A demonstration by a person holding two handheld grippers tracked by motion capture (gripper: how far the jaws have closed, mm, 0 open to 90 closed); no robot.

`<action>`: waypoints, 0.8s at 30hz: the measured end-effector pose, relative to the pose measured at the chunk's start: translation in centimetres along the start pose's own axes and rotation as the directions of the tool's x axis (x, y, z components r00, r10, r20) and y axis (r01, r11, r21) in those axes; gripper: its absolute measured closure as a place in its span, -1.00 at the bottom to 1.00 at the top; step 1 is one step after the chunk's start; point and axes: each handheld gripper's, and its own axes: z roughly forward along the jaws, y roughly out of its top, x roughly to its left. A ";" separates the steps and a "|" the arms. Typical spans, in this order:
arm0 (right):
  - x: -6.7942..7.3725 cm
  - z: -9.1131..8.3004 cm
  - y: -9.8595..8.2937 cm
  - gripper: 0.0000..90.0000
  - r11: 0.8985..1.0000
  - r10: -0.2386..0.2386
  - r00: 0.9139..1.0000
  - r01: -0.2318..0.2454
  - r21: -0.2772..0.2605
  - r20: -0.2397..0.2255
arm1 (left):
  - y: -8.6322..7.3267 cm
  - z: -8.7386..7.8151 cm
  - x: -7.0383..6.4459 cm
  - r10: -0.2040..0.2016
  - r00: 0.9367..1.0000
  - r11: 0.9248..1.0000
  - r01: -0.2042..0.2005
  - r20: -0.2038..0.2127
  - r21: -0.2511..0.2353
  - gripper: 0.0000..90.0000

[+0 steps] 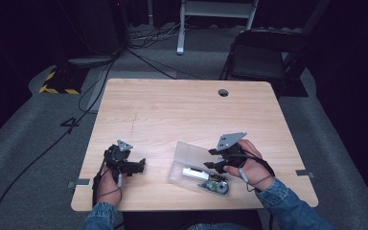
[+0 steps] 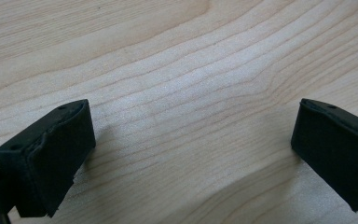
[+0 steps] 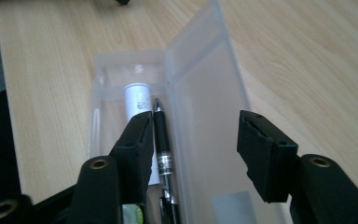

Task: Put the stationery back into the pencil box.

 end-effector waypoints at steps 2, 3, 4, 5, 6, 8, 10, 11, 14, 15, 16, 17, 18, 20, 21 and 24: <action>-0.3 -0.5 0.0 0.00 1.000 0.013 1.000 -0.013 -0.013 0.011 | 0.0 0.0 0.0 0.000 1.000 1.000 0.000 0.000 0.000 -1.00; -0.6 -0.9 0.0 0.00 1.000 0.016 1.000 -0.015 -0.025 0.023 | 0.0 0.0 0.0 0.000 1.000 1.000 0.000 0.000 0.000 -1.00; -0.7 -1.2 -0.1 0.00 0.999 0.022 0.999 -0.021 -0.030 0.028 | 0.0 0.0 0.0 0.000 1.000 1.000 0.000 0.000 0.000 -1.00; -0.8 -1.3 -0.1 0.00 0.999 0.027 0.999 -0.026 -0.035 0.030 | 0.0 0.0 0.0 -0.002 1.000 1.000 0.002 0.000 0.000 -1.00; -0.9 -1.5 -0.1 0.00 0.999 0.031 0.999 -0.030 -0.039 0.034 | 0.0 0.0 0.0 -0.002 1.000 1.000 0.002 0.000 0.000 -1.00; -1.2 -2.0 -0.2 -0.02 0.998 0.038 0.998 -0.036 -0.048 0.042 | 0.0 0.0 0.0 0.000 1.000 1.000 0.000 0.000 0.000 -1.00; -1.3 -2.1 -0.3 -0.03 0.998 0.042 0.998 -0.040 -0.049 0.046 | 0.0 0.0 0.0 0.000 1.000 1.000 0.000 0.000 0.000 -1.00; -1.4 -2.2 -0.3 -0.04 0.998 0.047 0.998 -0.044 -0.049 0.049 | 0.0 0.0 0.0 0.000 1.000 1.000 0.000 0.000 0.000 -1.00; -1.8 -2.7 -0.6 -0.09 0.997 0.063 0.996 -0.060 -0.055 0.061 | 0.0 0.0 0.0 0.000 1.000 1.000 0.000 0.000 0.000 -1.00; -1.9 -2.8 -0.7 -0.10 0.996 0.067 0.996 -0.063 -0.058 0.067 | 0.0 0.0 0.0 0.000 1.000 1.000 0.000 -0.001 0.001 -1.00; -2.1 -3.0 -0.8 -0.13 0.995 0.084 0.994 -0.079 -0.062 0.073 | 0.0 0.0 0.0 0.000 1.000 1.000 0.000 -0.001 0.001 -1.00; -2.3 -3.1 -1.0 -0.15 0.994 0.092 0.993 -0.087 -0.064 0.078 | 0.0 0.0 0.0 0.000 1.000 1.000 0.000 0.000 0.001 -1.00; -2.6 -3.4 -1.2 -0.17 0.993 0.105 0.991 -0.099 -0.072 0.088 | 0.0 0.0 0.0 0.001 1.000 1.000 -0.001 0.000 0.001 -1.00; -3.0 -3.7 -1.5 -0.22 0.991 0.121 0.988 -0.113 -0.078 0.101 | 0.0 0.0 0.0 0.000 1.000 1.000 0.000 0.000 0.001 -1.00; -3.2 -3.9 -1.7 -0.24 0.989 0.131 0.985 -0.123 -0.082 0.108 | 0.0 0.0 0.0 0.000 1.000 1.000 0.000 0.000 0.001 -1.00; -3.9 -4.6 -2.4 -0.28 0.986 0.152 0.979 -0.141 -0.088 0.136 | 0.0 0.0 0.0 0.000 1.000 1.000 0.000 0.000 0.000 -1.00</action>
